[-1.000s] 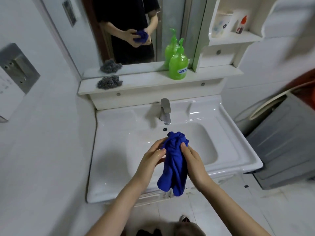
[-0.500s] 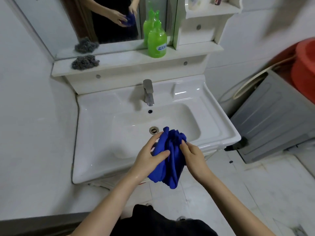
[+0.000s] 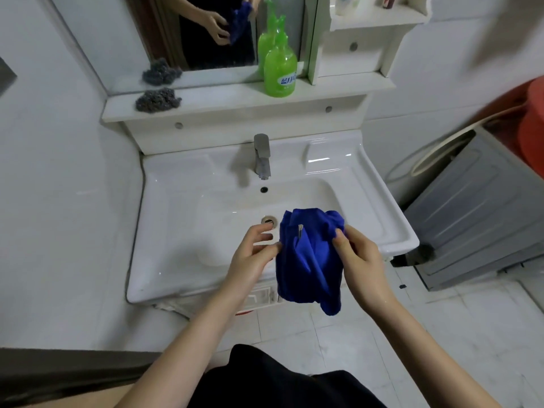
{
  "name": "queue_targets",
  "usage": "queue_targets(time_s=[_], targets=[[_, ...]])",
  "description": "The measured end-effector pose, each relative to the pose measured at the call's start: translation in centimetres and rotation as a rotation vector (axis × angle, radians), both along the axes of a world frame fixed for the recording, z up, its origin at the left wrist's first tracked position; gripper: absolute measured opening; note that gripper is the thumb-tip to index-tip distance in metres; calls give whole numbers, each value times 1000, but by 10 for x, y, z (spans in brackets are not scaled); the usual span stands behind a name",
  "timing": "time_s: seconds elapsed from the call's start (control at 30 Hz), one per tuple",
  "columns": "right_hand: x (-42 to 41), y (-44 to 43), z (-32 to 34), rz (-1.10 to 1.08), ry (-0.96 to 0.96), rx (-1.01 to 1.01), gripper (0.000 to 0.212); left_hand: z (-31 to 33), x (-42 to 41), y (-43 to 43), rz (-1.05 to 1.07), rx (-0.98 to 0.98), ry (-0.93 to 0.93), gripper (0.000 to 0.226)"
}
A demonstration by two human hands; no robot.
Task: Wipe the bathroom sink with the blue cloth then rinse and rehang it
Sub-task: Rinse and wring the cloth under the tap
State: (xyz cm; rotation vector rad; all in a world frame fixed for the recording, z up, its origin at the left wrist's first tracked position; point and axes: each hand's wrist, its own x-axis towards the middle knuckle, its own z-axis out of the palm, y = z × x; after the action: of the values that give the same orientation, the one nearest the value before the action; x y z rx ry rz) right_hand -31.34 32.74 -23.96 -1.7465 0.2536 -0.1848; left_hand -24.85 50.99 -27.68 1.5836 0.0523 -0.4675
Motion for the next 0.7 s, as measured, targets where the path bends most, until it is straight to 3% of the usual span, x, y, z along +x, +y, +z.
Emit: queue_targets(time_s=[0.13, 0.3, 0.43, 0.57, 0.7], targets=[[3, 1, -5, 92, 37, 146, 24, 7, -6, -9, -187, -146, 13, 34], [14, 5, -8, 124, 224, 441, 42, 0, -19, -30, -97, 22, -192, 23], [19, 2, -16, 51, 259, 423, 26, -1, -17, -25, -133, 52, -193, 21], [18, -9, -20, -15, 176, 451, 25, 0, -3, -12, -121, 24, -94, 11], [15, -31, -16, -110, 98, 402, 25, 1, 8, 0, -5, -31, -72, 23]])
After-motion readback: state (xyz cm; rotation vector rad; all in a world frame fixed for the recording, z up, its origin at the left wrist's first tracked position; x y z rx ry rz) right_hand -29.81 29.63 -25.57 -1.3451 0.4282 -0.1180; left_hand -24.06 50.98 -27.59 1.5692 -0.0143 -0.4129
